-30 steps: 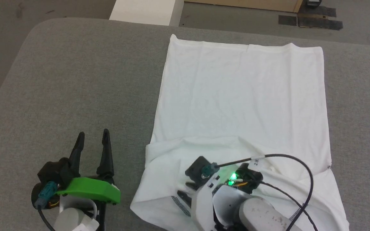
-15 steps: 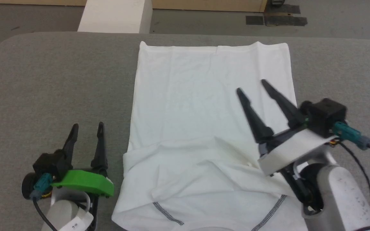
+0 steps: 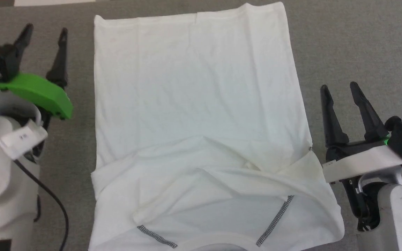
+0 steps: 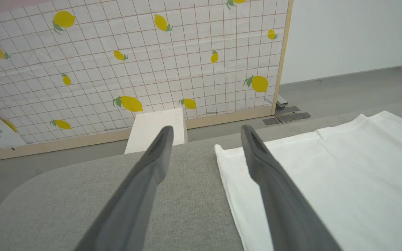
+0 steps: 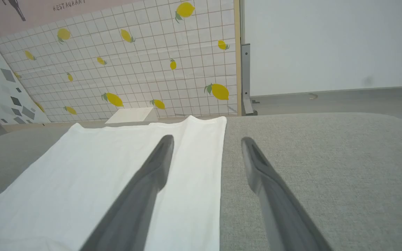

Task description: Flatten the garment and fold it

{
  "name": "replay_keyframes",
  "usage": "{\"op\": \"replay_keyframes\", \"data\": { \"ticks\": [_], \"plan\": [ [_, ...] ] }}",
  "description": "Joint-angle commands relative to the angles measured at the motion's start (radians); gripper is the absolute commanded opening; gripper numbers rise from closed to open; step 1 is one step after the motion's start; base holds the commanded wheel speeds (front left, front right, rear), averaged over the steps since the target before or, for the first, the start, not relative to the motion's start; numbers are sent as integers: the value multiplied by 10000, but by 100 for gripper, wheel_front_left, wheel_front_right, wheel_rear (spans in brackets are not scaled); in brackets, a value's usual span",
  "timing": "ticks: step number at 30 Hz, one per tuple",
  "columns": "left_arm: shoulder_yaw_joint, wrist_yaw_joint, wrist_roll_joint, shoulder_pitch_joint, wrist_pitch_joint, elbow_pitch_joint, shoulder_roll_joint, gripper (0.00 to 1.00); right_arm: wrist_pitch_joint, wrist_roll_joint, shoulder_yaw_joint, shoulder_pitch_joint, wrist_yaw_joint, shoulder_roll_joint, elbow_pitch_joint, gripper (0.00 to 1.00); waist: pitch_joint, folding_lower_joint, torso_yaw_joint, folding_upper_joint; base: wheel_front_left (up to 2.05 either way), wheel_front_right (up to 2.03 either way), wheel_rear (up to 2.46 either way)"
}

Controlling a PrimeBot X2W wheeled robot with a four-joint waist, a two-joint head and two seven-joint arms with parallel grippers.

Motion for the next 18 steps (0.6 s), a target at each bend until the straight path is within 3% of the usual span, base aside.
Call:
{"op": "replay_keyframes", "data": {
  "ticks": [1,8,13,18],
  "plan": [
    [-101,-62,-171,-481,350,166,302,100,-130,136,39,-62,-13,15,56,100,1037,0,-890,0,0,0,0],
    [-755,-70,-1139,-2584,3115,980,1585,100,-520,417,274,-473,-13,16,203,100,2014,0,-1575,0,0,0,0],
    [-749,-30,-1530,-3769,4898,1246,1904,100,-744,644,474,-672,-13,16,129,100,2583,0,-1861,0,0,0,0],
    [-683,539,-1689,-4363,6561,1475,2009,100,-905,794,694,-775,-13,16,174,100,2917,0,-2055,0,0,0,0]
  ]
}}
